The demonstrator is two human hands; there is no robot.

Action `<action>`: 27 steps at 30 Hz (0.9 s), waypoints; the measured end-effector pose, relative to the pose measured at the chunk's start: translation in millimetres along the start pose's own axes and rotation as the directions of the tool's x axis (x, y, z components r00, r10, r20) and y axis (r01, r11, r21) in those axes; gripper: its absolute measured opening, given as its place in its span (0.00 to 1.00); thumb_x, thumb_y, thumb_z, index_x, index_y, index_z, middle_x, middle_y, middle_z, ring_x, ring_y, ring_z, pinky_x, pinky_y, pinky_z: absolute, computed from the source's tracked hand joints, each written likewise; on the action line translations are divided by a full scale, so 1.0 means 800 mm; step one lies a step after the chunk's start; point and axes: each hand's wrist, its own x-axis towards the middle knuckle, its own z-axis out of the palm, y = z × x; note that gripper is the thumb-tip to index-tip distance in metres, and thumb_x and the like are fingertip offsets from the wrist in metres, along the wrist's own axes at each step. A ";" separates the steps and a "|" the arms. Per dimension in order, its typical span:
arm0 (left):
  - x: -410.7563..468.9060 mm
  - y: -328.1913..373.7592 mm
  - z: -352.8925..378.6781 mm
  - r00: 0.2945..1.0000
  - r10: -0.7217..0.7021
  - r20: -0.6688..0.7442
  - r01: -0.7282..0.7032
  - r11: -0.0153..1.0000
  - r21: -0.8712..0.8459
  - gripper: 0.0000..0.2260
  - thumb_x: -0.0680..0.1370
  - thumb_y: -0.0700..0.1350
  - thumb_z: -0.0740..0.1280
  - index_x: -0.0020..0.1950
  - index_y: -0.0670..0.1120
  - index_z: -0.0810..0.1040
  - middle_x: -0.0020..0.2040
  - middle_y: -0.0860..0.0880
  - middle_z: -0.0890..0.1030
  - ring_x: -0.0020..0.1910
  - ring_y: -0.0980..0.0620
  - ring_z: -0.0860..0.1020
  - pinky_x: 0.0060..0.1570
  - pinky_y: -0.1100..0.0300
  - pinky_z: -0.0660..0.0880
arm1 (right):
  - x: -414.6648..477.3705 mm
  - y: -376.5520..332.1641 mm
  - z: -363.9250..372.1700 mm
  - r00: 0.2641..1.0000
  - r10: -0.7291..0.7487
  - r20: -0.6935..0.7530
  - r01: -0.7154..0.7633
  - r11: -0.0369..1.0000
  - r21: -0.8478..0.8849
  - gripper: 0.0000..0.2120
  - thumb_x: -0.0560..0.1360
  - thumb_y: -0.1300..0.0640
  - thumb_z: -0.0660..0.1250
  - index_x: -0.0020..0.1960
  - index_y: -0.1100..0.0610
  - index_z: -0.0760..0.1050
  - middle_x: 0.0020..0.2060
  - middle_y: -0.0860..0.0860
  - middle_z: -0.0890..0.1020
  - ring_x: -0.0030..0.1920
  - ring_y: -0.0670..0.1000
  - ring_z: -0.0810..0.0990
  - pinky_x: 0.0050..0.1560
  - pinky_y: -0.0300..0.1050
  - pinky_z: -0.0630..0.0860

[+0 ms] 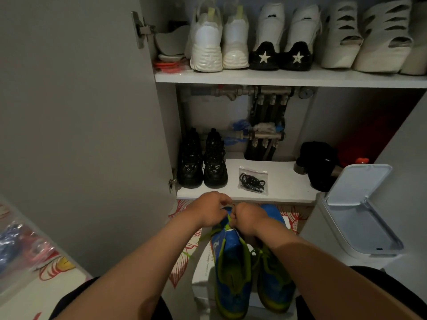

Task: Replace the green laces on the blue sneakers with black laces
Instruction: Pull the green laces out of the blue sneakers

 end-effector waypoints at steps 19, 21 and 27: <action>0.024 -0.020 -0.030 0.984 -0.176 -0.019 0.176 0.984 -0.005 0.08 0.81 0.40 0.58 0.49 0.41 0.77 0.46 0.44 0.77 0.44 0.47 0.75 0.41 0.58 0.68 | 0.035 0.010 -0.006 0.984 -0.093 0.150 0.065 0.981 0.185 0.14 0.76 0.58 0.69 0.33 0.56 0.69 0.30 0.51 0.70 0.33 0.48 0.69 0.32 0.42 0.65; 0.024 -0.024 -0.030 0.968 -0.251 0.016 0.251 0.960 -0.120 0.10 0.82 0.42 0.57 0.50 0.40 0.77 0.42 0.45 0.76 0.39 0.50 0.72 0.38 0.58 0.67 | 0.037 0.012 -0.006 0.983 -0.083 0.163 0.055 0.984 0.171 0.13 0.76 0.57 0.70 0.35 0.56 0.71 0.31 0.51 0.71 0.36 0.50 0.71 0.37 0.44 0.68; 0.020 -0.031 -0.034 0.984 -0.178 -0.014 0.177 0.983 -0.045 0.10 0.82 0.45 0.59 0.59 0.51 0.77 0.55 0.53 0.79 0.54 0.52 0.77 0.53 0.58 0.73 | 0.038 0.013 -0.010 0.989 -0.101 0.111 0.060 0.942 0.330 0.07 0.75 0.58 0.72 0.39 0.58 0.80 0.30 0.48 0.79 0.29 0.45 0.76 0.33 0.38 0.74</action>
